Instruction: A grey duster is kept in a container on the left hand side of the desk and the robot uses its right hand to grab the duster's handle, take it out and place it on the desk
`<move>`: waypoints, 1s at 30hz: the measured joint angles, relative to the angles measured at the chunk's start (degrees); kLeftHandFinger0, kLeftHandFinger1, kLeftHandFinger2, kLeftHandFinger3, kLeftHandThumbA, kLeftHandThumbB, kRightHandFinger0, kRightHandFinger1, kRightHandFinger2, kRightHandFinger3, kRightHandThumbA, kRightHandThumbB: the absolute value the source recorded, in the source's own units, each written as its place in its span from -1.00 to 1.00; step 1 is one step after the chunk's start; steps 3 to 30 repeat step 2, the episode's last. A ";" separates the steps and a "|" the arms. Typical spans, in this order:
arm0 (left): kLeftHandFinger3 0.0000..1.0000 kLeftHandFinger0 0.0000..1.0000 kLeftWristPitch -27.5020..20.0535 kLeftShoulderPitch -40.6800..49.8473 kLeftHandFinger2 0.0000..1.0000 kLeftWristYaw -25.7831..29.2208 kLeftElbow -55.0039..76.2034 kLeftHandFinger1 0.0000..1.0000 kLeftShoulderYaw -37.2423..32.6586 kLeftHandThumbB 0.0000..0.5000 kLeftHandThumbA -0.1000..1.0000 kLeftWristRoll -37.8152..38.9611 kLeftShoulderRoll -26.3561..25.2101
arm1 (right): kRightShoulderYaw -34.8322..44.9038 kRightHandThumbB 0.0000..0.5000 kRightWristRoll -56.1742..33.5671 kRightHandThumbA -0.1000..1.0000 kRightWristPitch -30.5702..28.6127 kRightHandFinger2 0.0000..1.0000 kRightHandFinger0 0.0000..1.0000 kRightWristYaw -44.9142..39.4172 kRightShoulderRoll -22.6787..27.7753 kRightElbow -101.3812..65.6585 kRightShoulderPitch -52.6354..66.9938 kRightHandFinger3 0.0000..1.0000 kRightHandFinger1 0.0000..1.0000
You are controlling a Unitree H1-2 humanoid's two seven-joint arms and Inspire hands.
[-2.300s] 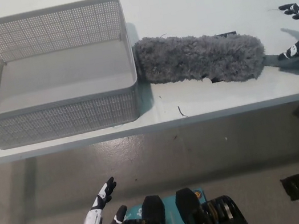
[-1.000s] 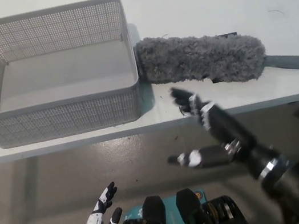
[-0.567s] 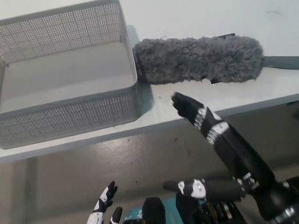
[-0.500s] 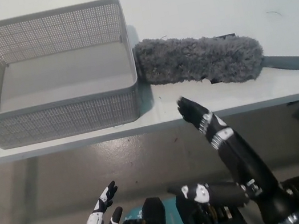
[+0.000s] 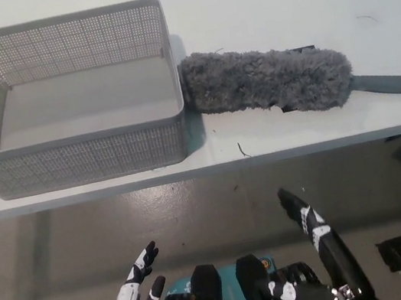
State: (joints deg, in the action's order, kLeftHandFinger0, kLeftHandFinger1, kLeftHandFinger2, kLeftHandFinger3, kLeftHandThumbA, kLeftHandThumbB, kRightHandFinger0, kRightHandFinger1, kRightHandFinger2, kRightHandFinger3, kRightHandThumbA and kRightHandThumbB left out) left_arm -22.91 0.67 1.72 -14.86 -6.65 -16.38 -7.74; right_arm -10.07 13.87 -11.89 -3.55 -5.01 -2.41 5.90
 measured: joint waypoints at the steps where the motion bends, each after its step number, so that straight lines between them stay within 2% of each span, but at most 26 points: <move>1: 1.00 1.00 -0.09 -0.04 1.00 0.01 0.00 1.00 -0.02 -0.56 1.00 0.00 0.01 | 0.01 0.31 0.25 1.00 -0.97 1.00 1.00 1.02 0.29 2.37 -0.18 1.00 1.00; 30: 1.00 1.00 -0.13 -0.06 1.00 0.01 0.00 1.00 -0.03 -0.56 1.00 0.00 0.01 | 0.01 0.31 0.39 1.00 -1.38 1.00 1.00 1.56 0.45 3.59 -0.29 1.00 1.00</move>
